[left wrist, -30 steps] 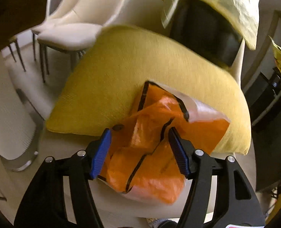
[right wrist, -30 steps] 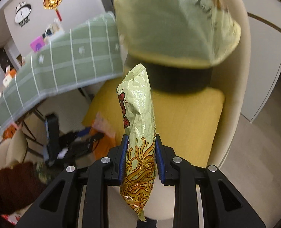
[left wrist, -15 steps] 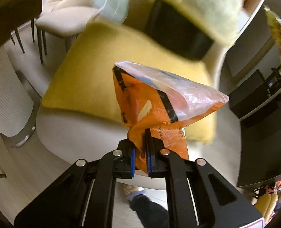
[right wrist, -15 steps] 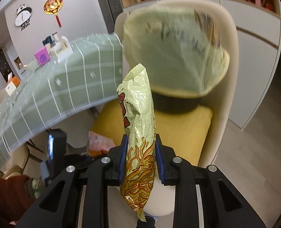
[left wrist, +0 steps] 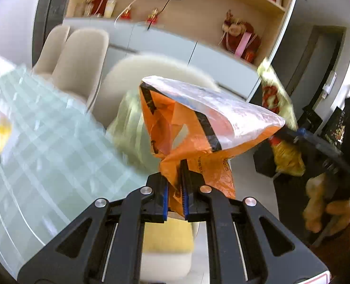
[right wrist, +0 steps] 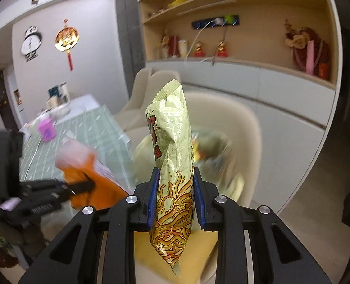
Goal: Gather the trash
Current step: 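Carry the orange bag and gold wrapper over the plastic bag and release both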
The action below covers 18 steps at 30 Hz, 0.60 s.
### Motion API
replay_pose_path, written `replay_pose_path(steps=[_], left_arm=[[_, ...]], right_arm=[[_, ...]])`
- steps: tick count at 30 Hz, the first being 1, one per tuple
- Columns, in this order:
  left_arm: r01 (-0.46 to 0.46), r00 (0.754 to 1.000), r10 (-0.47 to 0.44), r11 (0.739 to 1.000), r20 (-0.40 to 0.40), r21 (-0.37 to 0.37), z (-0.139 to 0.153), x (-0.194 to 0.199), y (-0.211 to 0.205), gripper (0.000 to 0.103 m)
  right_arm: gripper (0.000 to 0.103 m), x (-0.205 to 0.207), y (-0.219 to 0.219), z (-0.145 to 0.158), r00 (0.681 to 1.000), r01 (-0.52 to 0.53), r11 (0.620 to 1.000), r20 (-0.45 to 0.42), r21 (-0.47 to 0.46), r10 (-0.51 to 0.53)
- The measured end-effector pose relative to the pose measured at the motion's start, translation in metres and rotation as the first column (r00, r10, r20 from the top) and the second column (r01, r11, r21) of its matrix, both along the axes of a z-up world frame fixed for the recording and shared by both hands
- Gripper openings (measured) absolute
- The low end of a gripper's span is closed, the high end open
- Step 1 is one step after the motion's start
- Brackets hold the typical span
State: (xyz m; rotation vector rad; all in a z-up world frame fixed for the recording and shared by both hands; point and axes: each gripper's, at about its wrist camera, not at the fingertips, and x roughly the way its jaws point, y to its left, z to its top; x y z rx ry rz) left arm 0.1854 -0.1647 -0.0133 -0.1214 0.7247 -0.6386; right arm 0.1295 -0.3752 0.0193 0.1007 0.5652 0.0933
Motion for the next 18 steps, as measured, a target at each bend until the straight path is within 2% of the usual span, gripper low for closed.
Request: replay_pose_path(steps=[2,4,7,12,15,18], left_arm=[[-0.001,1.0,0.0,1.0,-0.024,-0.013,0.015,0.027,-0.01,0.009],[0.002,0.999,-0.002,1.0,-0.05,0.005,0.026,0.052,-0.029,0.009],[0.01,0.997,-0.008,0.999,-0.081,0.031,0.024,0.092,-0.05,0.009],[-0.006,0.982,0.021,0.997,-0.187,0.077,-0.001,0.156,-0.082,0.009],[-0.009,0.974,0.038,0.992,-0.225,0.13,-0.019,0.171,-0.09,0.011],[0.008,0.953,0.032,0.991,-0.3,0.132,-0.036,0.177,-0.09,0.02]], right_arm=[[0.026,0.015,-0.015,0.007,1.0,0.008,0.999,-0.002,0.037,-0.008],[0.026,0.036,-0.03,0.013,1.0,0.016,0.999,-0.008,0.052,-0.016],[0.026,0.062,-0.043,0.018,1.0,0.016,0.998,-0.012,0.053,-0.015],[0.026,0.097,-0.061,0.014,1.0,0.007,0.998,-0.023,0.057,-0.005],[0.026,0.116,-0.065,0.004,0.998,-0.016,0.997,-0.052,0.074,0.019],[0.026,0.137,-0.059,-0.01,0.993,-0.065,0.995,-0.094,0.081,0.073]])
